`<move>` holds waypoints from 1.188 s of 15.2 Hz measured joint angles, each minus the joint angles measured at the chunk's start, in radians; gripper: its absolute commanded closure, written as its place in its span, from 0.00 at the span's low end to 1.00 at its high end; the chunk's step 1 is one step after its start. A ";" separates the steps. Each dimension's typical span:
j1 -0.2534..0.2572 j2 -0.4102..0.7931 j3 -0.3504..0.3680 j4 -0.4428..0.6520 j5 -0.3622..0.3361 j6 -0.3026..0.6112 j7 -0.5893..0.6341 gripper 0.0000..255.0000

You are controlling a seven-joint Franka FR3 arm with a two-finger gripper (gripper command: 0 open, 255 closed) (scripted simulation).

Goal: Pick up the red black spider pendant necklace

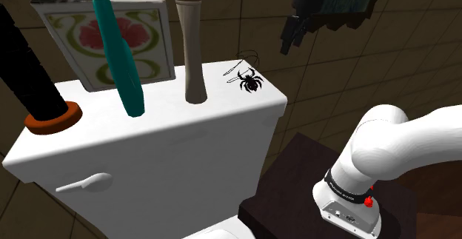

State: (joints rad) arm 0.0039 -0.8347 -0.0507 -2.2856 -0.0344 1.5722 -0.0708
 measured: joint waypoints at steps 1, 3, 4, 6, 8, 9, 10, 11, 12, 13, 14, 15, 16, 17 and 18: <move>0.000 0.000 0.000 0.000 0.000 0.000 0.000 0.00; -0.012 0.002 0.050 0.015 0.001 -0.021 0.065 0.00; -0.019 0.011 0.090 0.038 0.006 -0.043 0.118 0.00; -0.040 0.044 0.169 0.095 0.008 -0.087 0.226 0.00; -0.063 0.078 0.255 0.157 0.012 -0.140 0.342 0.00; -0.077 0.110 0.298 0.200 0.011 -0.164 0.402 0.00; -0.090 0.131 0.340 0.231 0.010 -0.190 0.460 0.00; -0.105 0.163 0.386 0.267 0.010 -0.211 0.523 0.00; -0.121 0.196 0.432 0.310 0.007 -0.239 0.586 0.00; -0.141 0.235 0.476 0.361 -0.001 -0.268 0.647 0.00; -0.162 0.280 0.523 0.422 -0.018 -0.300 0.713 0.00; -0.180 0.323 0.572 0.476 -0.043 -0.334 0.781 0.00; -0.199 0.369 0.616 0.527 -0.073 -0.361 0.845 0.00; -0.211 0.416 0.658 0.578 -0.105 -0.389 0.903 0.00; -0.209 0.427 0.670 0.579 -0.136 -0.390 0.933 0.00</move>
State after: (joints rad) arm -0.2056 -0.4081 0.6194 -1.7069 -0.1707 1.1818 0.8620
